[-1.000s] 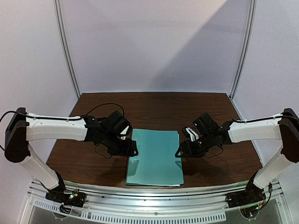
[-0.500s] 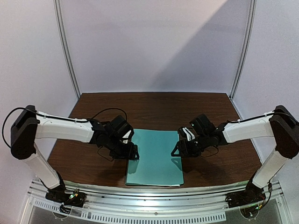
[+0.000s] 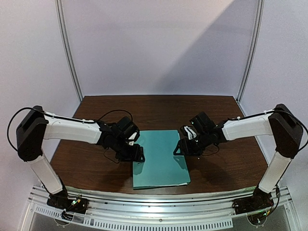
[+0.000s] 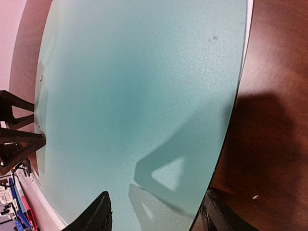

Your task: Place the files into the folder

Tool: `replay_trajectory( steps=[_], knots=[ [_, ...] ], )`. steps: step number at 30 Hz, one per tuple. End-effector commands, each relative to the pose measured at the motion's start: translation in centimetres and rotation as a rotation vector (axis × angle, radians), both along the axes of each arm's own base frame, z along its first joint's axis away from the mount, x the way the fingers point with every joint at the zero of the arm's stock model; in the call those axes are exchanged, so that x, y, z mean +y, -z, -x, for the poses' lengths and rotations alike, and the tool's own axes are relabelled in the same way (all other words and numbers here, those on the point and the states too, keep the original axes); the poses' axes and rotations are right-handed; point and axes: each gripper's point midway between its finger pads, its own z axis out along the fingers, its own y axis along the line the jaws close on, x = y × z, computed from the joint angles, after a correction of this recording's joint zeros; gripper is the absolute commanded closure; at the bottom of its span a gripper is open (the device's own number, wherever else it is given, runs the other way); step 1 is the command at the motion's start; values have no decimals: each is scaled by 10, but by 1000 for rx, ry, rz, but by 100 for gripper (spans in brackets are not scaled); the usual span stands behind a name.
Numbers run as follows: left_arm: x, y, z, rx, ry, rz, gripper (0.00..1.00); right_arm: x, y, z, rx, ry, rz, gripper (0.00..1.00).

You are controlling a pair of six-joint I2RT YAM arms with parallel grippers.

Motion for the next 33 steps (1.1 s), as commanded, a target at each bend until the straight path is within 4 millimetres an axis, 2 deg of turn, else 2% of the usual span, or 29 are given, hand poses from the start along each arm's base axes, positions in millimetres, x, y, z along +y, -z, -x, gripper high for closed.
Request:
replay_trajectory(
  steps=[1,5,14,19,26,33],
  knots=[
    [-24,8,-17,-9,37,52,35,-26,34,1,66,24,120,36],
    [-38,13,-34,-10,43,60,36,-40,33,-16,60,61,131,37],
    [-83,16,-82,-17,65,135,37,-62,32,-53,43,113,158,37],
    [-105,15,-98,-14,74,191,37,-80,34,-67,44,151,176,37],
    [-127,9,-107,-4,61,278,38,-95,30,-81,33,184,167,36],
    [-133,5,-107,3,57,309,39,-99,25,-89,21,189,175,36]
  ],
)
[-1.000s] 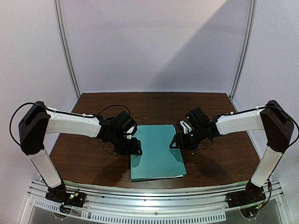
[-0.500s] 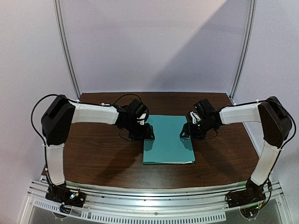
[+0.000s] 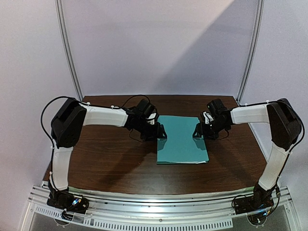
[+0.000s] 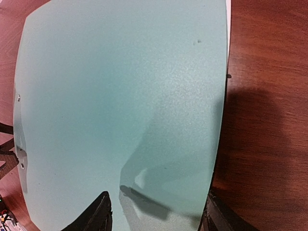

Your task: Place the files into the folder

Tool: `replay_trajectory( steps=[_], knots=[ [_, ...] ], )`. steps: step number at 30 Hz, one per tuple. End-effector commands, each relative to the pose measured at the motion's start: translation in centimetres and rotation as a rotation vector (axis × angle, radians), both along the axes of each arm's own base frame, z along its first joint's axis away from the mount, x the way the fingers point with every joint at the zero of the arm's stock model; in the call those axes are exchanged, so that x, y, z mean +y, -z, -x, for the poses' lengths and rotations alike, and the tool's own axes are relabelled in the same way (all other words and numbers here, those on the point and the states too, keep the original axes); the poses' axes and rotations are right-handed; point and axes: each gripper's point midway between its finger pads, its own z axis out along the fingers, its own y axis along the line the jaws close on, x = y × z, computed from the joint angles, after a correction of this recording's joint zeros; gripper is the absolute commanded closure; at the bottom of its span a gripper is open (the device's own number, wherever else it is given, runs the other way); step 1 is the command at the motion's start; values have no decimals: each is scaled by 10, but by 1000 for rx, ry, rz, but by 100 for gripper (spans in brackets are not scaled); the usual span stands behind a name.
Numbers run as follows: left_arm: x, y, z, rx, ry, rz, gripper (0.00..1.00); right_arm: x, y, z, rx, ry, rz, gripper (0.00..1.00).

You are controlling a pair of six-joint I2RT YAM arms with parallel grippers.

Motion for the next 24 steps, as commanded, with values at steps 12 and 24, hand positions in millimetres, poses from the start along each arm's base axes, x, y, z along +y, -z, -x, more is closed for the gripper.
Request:
replay_trajectory(
  steps=[12,24],
  knots=[
    [-14,-5,14,-1,50,36,37,-1,0,9,56,-48,61,33],
    [8,-45,5,-107,10,4,36,-9,-41,-6,-27,-41,118,26]
  ],
)
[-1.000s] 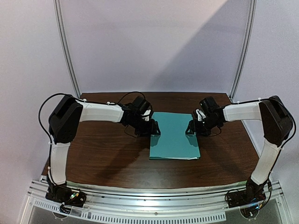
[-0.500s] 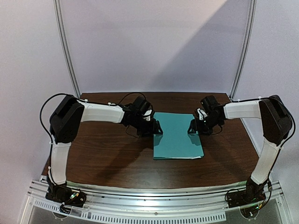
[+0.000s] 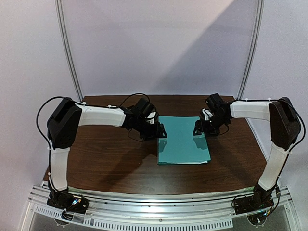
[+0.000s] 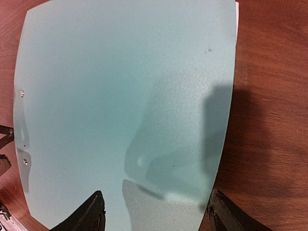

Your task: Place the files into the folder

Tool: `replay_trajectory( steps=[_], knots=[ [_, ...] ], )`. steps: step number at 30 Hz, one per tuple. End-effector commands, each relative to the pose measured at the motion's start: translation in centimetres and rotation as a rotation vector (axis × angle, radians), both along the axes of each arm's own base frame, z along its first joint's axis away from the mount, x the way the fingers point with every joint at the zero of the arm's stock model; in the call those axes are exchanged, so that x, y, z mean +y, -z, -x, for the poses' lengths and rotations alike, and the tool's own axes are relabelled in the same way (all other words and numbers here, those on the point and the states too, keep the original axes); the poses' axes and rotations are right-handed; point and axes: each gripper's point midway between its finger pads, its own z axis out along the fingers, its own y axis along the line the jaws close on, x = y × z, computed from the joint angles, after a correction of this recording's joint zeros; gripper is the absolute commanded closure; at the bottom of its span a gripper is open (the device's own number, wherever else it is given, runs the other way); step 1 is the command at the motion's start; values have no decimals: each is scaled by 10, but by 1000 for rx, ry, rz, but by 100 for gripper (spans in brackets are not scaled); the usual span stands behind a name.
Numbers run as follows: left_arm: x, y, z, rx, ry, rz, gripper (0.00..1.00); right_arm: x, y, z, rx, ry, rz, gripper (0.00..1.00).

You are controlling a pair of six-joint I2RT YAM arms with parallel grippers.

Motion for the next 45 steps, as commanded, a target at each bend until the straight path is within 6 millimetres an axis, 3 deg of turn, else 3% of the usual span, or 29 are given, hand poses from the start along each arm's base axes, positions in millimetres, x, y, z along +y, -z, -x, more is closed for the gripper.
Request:
replay_trajectory(
  steps=[1,11,19,21,24,28,35,45],
  knots=[
    [9,-37,-2,-91,-6,2,36,-5,-30,-6,-64,-6,38,25],
    [41,-79,-4,-198,-56,-36,35,-15,-63,-7,-134,5,68,20],
    [89,-125,-5,-348,-138,-128,35,-8,-105,-3,-235,-24,-14,17],
    [105,-140,-4,-404,-169,-154,31,-8,-114,0,-268,-30,-33,15],
    [130,-163,0,-492,-210,-186,21,-10,-131,5,-330,-33,-61,2],
    [171,-197,12,-616,-294,-207,1,-17,-149,14,-409,-23,-81,1],
    [229,-226,34,-750,-402,-234,0,-29,-158,26,-518,25,-124,1],
    [304,-235,71,-879,-562,-353,0,-65,-149,49,-672,160,-125,1]
  ],
)
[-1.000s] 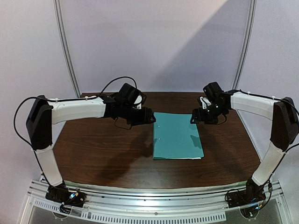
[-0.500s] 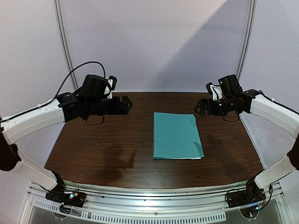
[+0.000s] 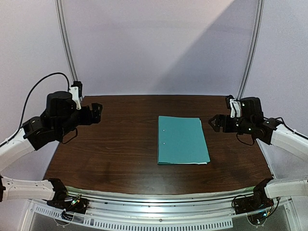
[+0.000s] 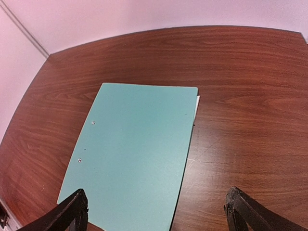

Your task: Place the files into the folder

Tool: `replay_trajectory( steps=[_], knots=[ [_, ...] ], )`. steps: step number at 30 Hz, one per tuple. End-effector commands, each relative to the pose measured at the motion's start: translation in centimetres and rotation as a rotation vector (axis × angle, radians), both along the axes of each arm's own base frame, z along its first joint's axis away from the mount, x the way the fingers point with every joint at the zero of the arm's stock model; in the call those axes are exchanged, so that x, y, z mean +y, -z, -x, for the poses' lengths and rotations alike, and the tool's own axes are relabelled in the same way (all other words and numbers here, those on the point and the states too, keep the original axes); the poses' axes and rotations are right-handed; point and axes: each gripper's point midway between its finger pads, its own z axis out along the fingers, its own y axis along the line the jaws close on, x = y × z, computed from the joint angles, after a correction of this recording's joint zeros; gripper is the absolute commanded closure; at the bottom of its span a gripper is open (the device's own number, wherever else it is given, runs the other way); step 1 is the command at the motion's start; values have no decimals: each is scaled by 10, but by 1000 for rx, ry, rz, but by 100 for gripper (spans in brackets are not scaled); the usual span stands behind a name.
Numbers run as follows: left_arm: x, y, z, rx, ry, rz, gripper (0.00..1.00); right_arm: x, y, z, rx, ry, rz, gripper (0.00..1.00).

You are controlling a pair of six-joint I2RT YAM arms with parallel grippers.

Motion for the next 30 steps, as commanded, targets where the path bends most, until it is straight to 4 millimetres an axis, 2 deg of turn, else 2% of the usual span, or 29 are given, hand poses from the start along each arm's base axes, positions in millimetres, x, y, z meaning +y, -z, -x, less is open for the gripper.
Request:
replay_trajectory(
  steps=[1,7,13,19,25,30],
  knots=[
    [39,3,12,-41,-112,-73,0,-19,-12,-1,-95,116,-35,1],
    [62,14,31,-58,-145,-100,0,-33,24,16,-20,159,3,1],
    [68,15,40,-77,-135,-82,0,-52,58,36,3,204,36,1],
    [65,15,43,-54,-97,-107,0,-62,70,47,-24,221,54,1],
    [73,18,49,-51,-101,-148,0,-65,85,49,-84,225,32,1],
    [75,13,53,-83,-93,-126,0,-67,95,47,-110,243,23,1]
  ],
)
